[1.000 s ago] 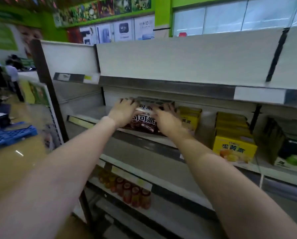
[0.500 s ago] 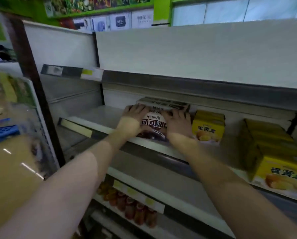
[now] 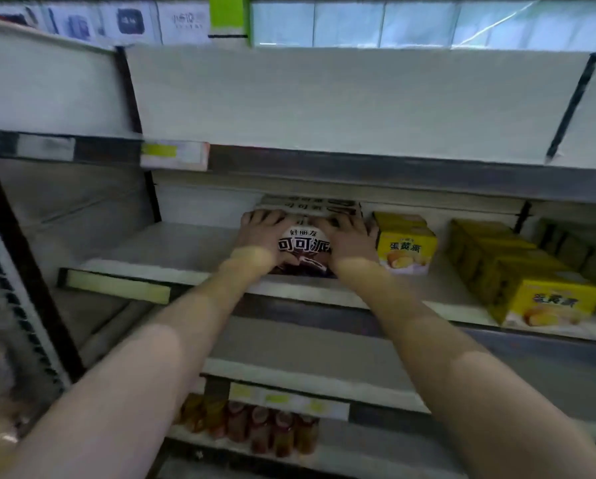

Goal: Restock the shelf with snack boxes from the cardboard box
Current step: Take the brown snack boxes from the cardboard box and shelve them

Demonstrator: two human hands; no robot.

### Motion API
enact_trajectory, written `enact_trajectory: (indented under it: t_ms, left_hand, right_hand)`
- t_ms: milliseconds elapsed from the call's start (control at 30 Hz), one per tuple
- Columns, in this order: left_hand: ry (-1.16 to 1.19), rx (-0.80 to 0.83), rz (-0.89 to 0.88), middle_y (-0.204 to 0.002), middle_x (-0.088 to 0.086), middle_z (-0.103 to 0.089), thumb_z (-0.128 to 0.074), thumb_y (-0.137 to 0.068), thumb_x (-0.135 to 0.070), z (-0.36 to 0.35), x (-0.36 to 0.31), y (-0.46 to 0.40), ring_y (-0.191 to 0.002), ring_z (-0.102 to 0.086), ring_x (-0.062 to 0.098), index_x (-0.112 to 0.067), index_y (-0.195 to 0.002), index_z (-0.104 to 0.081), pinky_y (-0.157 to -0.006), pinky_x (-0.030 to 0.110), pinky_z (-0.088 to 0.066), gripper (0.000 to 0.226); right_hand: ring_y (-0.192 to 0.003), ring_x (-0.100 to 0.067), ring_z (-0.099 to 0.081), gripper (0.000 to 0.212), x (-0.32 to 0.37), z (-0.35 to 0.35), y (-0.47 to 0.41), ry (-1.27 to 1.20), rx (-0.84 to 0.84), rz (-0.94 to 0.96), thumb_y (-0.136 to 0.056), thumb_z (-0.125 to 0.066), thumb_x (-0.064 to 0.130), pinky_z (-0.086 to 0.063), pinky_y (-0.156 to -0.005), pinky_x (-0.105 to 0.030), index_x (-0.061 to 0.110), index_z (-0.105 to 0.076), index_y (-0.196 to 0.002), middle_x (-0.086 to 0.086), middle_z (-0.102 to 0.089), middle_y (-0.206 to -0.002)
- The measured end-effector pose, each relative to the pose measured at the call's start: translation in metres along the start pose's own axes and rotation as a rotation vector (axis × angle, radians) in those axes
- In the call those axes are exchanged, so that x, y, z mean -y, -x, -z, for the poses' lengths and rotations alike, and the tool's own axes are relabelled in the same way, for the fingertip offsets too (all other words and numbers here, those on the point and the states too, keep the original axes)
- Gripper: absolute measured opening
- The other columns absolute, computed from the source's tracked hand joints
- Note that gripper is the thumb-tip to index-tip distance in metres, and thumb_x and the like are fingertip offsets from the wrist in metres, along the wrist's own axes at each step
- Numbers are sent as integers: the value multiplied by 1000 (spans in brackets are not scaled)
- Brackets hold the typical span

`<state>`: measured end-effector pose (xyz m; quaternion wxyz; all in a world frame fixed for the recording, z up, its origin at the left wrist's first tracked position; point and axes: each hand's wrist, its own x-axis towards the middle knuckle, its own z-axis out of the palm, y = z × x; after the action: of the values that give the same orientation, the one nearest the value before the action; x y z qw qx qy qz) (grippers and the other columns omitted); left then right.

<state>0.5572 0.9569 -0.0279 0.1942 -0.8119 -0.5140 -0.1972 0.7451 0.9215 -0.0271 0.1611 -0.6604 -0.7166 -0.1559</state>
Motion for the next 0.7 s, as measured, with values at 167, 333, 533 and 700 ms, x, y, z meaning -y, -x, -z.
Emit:
enact_trajectory:
  t_ms: [167, 333, 533, 700]
  left_hand:
    - [-52, 44, -54, -144, -2, -41, -85, -56, -55, 0, 8, 5, -131, -37, 25, -33, -148, -31, -105, 39, -24, 109]
    - [-60, -29, -58, -143, 0, -42, -86, -56, -50, -10, 7, 10, -131, -39, 26, -28, -149, -31, -106, 41, -26, 110]
    - [0, 15, -58, -149, -2, -37, -87, -56, -49, -13, 11, -6, -137, -33, 24, -33, -149, -27, -109, 39, -23, 112]
    - [14, 2, -56, -154, -1, -33, -86, -59, -48, -21, 11, -15, -140, -30, 25, -32, -151, -25, -116, 42, -20, 112]
  right_hand:
    - [-145, -34, -20, 67, 15, 1, 4, 22, -30, -51, -88, -61, 52, -7, -116, -63, 48, -28, -147, -5, -33, -152]
    - [-144, -32, -21, 94, 18, -1, 10, 112, -28, -64, -75, -78, 38, -15, -116, -56, 43, -21, -149, -6, -29, -152]
    - [-145, -33, -20, 98, 22, -2, 7, 173, -25, -100, -73, -80, 43, -16, -116, -56, 39, -20, -151, -8, -28, -152]
    - [-146, -32, -20, 99, 17, -7, -4, 201, -30, -83, -72, -81, 46, -14, -118, -58, 37, -22, -151, -6, -29, -154]
